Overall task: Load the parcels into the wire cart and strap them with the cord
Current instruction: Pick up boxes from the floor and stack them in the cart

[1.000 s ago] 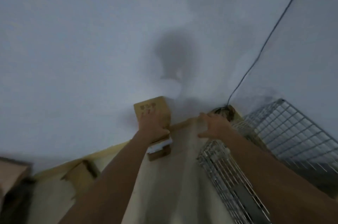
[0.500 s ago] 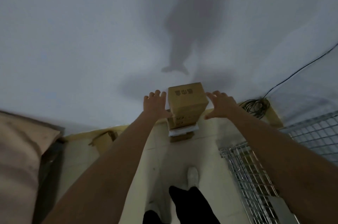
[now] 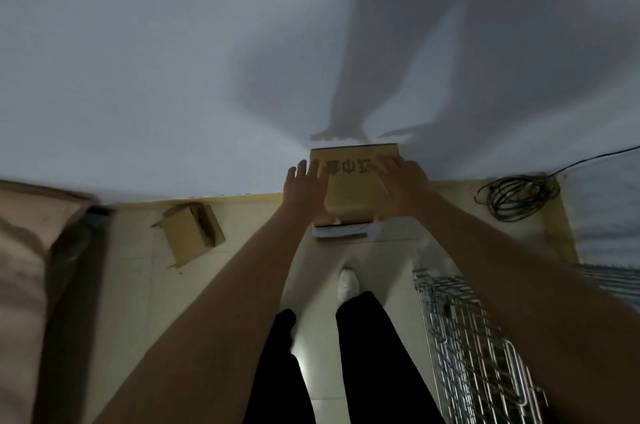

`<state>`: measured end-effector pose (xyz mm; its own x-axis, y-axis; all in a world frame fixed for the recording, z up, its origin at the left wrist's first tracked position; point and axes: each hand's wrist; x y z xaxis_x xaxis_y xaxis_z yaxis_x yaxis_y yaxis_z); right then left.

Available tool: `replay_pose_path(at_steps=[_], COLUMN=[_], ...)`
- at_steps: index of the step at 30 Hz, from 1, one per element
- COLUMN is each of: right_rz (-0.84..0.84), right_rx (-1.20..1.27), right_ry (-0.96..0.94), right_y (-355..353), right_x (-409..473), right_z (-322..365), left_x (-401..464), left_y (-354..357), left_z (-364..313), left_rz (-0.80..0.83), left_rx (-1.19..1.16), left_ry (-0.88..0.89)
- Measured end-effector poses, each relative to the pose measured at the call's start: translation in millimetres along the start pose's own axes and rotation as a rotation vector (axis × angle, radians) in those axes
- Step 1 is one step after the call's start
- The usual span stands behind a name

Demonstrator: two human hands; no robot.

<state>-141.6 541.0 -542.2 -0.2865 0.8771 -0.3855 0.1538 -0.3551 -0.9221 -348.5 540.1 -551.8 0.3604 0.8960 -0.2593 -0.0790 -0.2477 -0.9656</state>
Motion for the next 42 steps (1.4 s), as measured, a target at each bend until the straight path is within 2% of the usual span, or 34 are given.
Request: replay_pose_path(at_steps=[5,8,11,15,19,24,31,38,42], right_rz=[-0.051,-0.027,-0.077,-0.174,-0.138,-0.028,-0.013,-0.099,-0.116], right_rx=[0.053,0.076,0.137,0.169,0.076,0.003,-0.039,-0.030,-0.089], right_ry=[0.005,-0.002,-0.008,-0.064,-0.107,-0.104,-0.148,-0.087,0.044], right_y=[37.7,56.3,72.0,80.9,79.7,65.6,60.7,20.8,-10.8], right_x=[27.2,31.4,30.4,33.1,47.6,63.2,64.3,25.2,-19.9], right_z=[-5.3,-5.8,-4.9,-6.4,-9.0,-10.6,-15.8,-16.4,-21.8], left_x=[34.4,43.8,45.9,40.7,46.6,66.5,74.0,60.4,45.1], left_y=[38.2,57.8,74.3,93.2,100.2,90.9,78.4,26.5,-10.5], left_z=[-15.2,-16.2,-20.4,-27.2,-21.0,-19.3,-25.2,-27.3,-40.3], left_rz=[-0.030,0.022,0.042,-0.018,-0.051,0.039,0.096,0.017,-0.081], left_rx=[0.052,0.026,0.001,0.029,0.018,0.091,0.183,0.202,0.133], left_ry=[0.064,0.075,0.055,0.088,0.104,0.137,0.121,0.214,0.289])
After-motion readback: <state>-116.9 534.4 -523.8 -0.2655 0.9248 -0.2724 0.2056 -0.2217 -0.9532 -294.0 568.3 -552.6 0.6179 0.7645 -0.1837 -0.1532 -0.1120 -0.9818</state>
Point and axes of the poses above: each hand's wrist, its own x-axis towards the middle knuckle, its own y-axis out of the palm, z = x × y, and after that the axes turned 11 degrees about -z, right-handed
